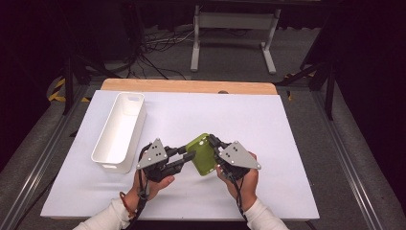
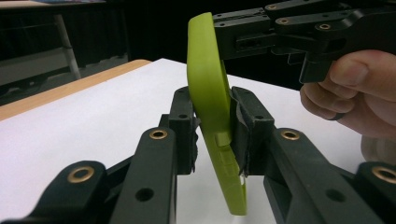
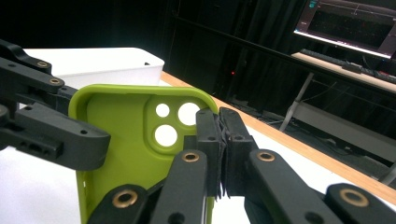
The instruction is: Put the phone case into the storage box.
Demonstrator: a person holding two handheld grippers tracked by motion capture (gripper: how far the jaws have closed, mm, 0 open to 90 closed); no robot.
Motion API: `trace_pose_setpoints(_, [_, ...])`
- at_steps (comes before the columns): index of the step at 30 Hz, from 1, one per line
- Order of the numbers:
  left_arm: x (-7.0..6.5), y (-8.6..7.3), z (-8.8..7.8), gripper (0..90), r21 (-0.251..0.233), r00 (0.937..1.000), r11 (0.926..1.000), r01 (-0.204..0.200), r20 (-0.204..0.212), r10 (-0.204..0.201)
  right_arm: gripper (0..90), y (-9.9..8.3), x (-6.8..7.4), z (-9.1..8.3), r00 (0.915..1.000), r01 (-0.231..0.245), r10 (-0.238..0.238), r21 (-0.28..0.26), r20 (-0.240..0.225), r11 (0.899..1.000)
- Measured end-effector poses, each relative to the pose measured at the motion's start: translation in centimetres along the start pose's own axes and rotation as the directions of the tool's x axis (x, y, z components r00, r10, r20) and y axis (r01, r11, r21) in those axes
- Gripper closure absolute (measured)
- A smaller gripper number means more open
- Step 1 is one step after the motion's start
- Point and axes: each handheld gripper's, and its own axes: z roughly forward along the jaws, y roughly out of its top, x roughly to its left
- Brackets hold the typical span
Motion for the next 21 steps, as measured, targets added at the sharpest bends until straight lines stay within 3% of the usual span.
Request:
trace_pose_setpoints(9, [0.30,0.20,-0.39,76.4,-0.001,0.9992,0.9999,-0.015,-0.038,0.015,87.6,-0.02,0.22,-0.17,0.9999,0.000,0.000,-0.015,-0.016,1.000])
trace_pose_setpoints(21, [0.58,0.37,-0.79,77.3,-0.004,0.9979,0.9995,-0.031,-0.057,0.031,86.0,-0.08,0.43,-0.24,0.9994,0.001,-0.002,-0.015,-0.035,1.000])
